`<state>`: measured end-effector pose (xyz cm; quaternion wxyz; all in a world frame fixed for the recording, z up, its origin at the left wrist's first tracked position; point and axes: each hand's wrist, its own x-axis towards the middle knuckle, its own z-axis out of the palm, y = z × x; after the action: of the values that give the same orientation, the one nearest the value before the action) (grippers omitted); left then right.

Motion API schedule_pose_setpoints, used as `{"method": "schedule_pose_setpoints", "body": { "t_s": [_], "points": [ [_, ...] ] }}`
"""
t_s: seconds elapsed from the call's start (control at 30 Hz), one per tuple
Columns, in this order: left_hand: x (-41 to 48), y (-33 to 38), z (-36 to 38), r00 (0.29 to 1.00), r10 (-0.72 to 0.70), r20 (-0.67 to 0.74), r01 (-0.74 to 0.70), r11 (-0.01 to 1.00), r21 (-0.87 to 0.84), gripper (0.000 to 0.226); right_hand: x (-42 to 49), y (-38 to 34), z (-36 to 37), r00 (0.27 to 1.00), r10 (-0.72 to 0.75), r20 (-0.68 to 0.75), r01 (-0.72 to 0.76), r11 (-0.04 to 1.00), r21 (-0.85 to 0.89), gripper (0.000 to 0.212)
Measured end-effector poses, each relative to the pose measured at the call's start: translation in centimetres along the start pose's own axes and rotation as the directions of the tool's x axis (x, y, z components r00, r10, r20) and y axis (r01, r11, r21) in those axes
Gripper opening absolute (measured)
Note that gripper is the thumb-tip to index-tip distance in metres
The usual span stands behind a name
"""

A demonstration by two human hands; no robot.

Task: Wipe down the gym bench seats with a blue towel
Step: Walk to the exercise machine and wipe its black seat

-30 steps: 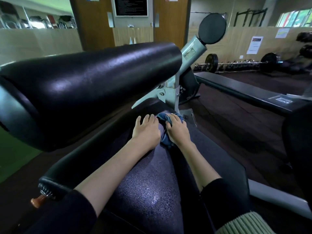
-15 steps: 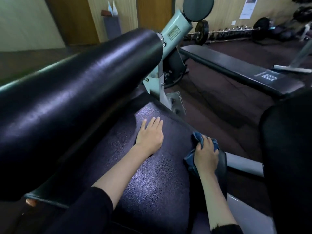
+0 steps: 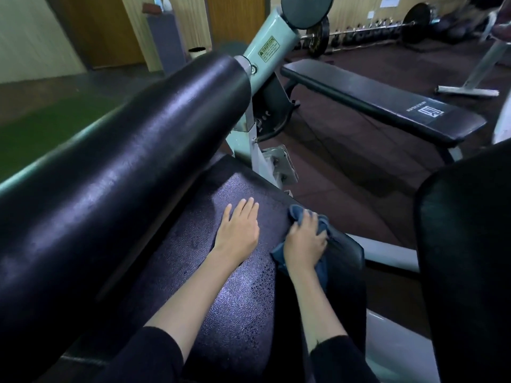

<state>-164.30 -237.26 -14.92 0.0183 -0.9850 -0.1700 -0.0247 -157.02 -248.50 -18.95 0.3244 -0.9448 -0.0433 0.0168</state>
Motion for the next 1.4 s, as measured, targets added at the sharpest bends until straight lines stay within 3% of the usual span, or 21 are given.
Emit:
{"method": "schedule_pose_setpoints", "body": {
  "t_s": [0.17, 0.23, 0.33, 0.43, 0.63, 0.93, 1.1, 1.3, 1.4],
  "points": [
    [-0.2, 0.2, 0.2, 1.0, -0.006, -0.019, 0.006, 1.0, 0.008, 0.051, -0.6, 0.3, -0.2, 0.958, -0.26, 0.119, 0.263, 0.965, -0.014, 0.049],
    [-0.2, 0.2, 0.1, 1.0, -0.009, -0.013, 0.009, 1.0, -0.009, 0.05, -0.5, 2.5, -0.5, 0.953, -0.283, 0.109, 0.287, 0.958, -0.02, 0.049],
    [-0.3, 0.0, 0.0, 1.0, -0.003, 0.003, 0.003, 1.0, -0.015, 0.051, -1.0, 5.9, -1.5, 0.995, -0.081, 0.052, 0.081, 0.997, 0.007, 0.048],
    [-0.9, 0.0, -0.3, 1.0, 0.009, 0.006, -0.009, 1.0, -0.001, 0.051, -1.6, 9.4, -2.8, 0.992, 0.123, -0.002, -0.123, 0.992, 0.039, 0.046],
    [-3.5, 0.3, -0.5, 0.998, 0.056, -0.002, -0.056, 0.998, 0.04, 0.05, -2.9, 9.0, -2.9, 0.973, 0.229, -0.001, -0.229, 0.973, -0.003, 0.047],
    [-6.6, -3.2, -1.8, 0.997, -0.003, -0.072, 0.01, 0.996, 0.084, 0.052, -7.1, -0.5, -0.5, 0.999, 0.005, 0.033, -0.006, 1.0, 0.026, 0.049],
    [-7.2, -4.3, -1.6, 0.998, -0.032, -0.046, 0.036, 0.996, 0.082, 0.052, -9.7, -4.8, 0.1, 0.979, -0.135, 0.15, 0.128, 0.99, 0.055, 0.051],
    [-7.5, -3.8, -1.4, 0.999, -0.012, -0.049, 0.017, 0.994, 0.108, 0.052, -10.2, -2.7, -0.3, 0.913, -0.367, 0.177, 0.365, 0.93, 0.048, 0.053],
    [-7.8, -2.5, -0.9, 0.998, 0.032, -0.052, -0.027, 0.994, 0.109, 0.052, -10.1, 0.4, -1.1, 0.931, -0.341, 0.13, 0.345, 0.939, -0.008, 0.051]
  ]
}}
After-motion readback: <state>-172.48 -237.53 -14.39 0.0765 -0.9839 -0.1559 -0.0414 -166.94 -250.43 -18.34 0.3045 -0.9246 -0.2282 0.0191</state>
